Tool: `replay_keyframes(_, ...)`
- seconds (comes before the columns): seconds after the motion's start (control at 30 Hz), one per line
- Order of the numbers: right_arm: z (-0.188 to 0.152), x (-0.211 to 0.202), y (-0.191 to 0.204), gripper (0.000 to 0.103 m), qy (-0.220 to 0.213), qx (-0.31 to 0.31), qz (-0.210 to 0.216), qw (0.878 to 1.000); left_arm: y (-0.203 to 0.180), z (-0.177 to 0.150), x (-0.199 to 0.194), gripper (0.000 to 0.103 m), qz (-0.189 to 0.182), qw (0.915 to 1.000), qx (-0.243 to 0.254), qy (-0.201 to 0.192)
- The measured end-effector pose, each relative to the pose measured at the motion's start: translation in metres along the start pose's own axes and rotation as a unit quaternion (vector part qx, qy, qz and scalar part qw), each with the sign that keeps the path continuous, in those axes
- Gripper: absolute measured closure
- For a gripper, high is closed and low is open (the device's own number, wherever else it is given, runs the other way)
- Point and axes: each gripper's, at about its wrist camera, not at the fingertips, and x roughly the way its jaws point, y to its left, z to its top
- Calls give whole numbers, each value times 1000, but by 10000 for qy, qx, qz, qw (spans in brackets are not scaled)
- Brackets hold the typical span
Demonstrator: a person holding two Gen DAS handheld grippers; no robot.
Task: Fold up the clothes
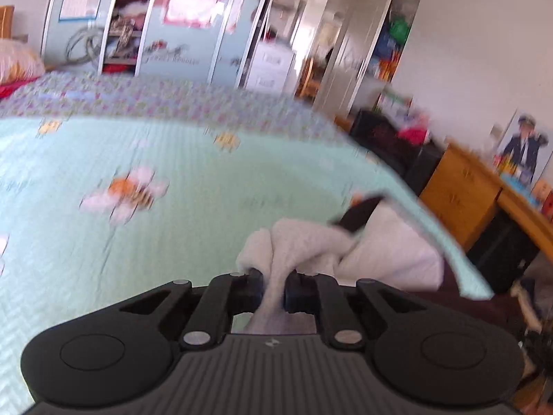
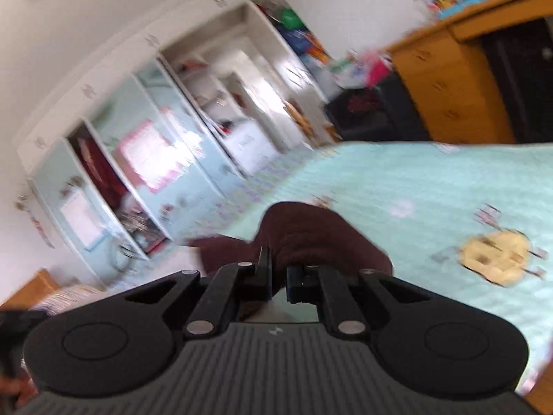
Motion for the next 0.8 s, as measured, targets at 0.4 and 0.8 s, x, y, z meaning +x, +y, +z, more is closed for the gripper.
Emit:
replay_keyframes(0.4,-29,-45,-36,87,1039,214,-994,9894,22,-90,6,75,-688,9872,-22,1441)
replay_keyframes(0.8,-82,-31,98,27,650,-3742,-19,9251,26,-50,-41,49,-925,9907,431,904)
